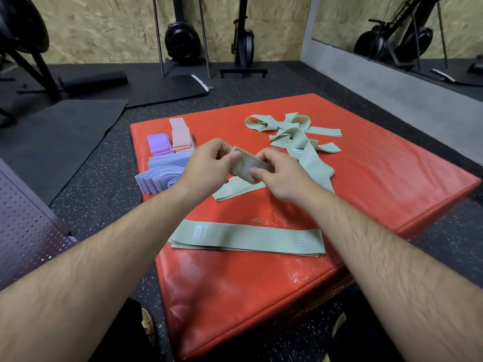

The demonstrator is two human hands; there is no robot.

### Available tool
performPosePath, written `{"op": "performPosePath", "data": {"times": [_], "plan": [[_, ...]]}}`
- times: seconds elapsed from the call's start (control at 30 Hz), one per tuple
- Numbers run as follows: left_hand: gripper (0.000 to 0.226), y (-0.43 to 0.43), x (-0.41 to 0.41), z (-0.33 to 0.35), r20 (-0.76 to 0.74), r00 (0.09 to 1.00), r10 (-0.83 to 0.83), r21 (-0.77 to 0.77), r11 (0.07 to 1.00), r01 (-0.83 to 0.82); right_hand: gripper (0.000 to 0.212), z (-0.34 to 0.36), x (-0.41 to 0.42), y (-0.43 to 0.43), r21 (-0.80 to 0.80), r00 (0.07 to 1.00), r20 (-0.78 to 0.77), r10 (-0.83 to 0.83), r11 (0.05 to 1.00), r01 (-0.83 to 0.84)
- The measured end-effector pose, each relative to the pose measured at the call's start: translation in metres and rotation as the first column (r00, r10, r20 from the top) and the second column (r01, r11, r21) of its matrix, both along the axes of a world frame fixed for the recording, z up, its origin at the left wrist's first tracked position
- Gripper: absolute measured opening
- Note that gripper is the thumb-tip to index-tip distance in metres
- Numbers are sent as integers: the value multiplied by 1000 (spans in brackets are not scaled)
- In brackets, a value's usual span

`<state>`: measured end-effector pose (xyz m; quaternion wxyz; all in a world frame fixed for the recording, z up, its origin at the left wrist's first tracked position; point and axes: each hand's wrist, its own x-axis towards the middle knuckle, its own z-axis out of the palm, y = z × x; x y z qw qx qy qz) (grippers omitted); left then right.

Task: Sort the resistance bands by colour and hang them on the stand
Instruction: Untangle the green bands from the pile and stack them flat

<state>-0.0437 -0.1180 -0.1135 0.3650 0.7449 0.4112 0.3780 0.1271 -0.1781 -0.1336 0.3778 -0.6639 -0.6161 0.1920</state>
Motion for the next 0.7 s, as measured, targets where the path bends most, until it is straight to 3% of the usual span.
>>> {"op": "performPosePath", "data": {"times": [0.23,0.43,0.7], "plan": [[19,18,-25,9,163,977,136,-238,967,-95,8,-2,28,-12,-125,971,238,-32,990,63],[17,20,-45,12,202,966,159,-231,967,-111,10,-8,59,-26,-199,919,391,-46,971,133],[23,8,-60,16,176,964,199,-252,956,-151,10,-1,85,-55,-201,888,442,-126,951,235]]}}
